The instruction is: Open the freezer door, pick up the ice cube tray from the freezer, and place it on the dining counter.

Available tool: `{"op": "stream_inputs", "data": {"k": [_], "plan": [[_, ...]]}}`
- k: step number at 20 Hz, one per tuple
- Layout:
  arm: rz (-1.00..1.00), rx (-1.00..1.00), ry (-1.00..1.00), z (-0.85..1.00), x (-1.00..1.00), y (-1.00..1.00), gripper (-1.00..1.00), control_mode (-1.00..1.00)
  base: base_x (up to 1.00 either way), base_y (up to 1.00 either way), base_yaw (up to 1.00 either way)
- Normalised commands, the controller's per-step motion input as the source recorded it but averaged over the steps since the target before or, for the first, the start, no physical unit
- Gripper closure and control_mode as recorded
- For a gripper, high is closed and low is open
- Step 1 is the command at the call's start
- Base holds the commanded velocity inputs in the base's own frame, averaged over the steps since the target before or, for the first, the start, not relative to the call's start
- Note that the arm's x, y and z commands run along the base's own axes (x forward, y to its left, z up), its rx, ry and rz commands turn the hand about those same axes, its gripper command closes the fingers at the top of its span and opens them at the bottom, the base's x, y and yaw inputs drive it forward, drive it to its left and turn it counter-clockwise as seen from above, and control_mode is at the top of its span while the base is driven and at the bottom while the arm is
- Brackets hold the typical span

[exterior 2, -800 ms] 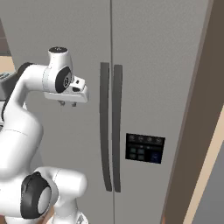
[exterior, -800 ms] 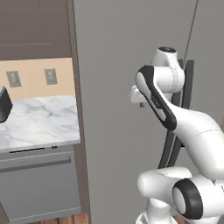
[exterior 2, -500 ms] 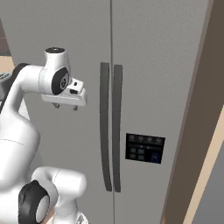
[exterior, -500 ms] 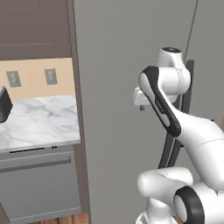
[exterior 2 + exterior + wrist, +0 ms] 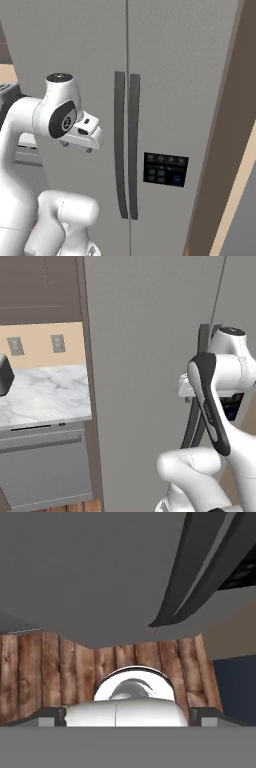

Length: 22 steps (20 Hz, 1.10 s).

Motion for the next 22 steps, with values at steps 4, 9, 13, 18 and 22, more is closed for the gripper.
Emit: {"op": "stream_inputs", "data": {"k": [4,9,13,18,22], "plan": [[-0.08,0.0,0.0,0.0,-0.34,-0.06,-1.0,-1.0,0.0,0.0,0.0],[0.0,0.0,0.0,0.0,0.0,0.02,-1.0,1.0,0.0,0.26,0.0],[0.0,0.0,0.0,0.0,0.0,0.0,-1.0,1.0,0.0,0.78,0.0],[0.0,0.0,0.0,0.0,0.0,0.0,-1.0,1.0,0.03,0.9,0.0],[0.0,0.0,0.0,0.0,0.0,0.0,-1.0,1.0,0.17,0.2,0.0]]}}
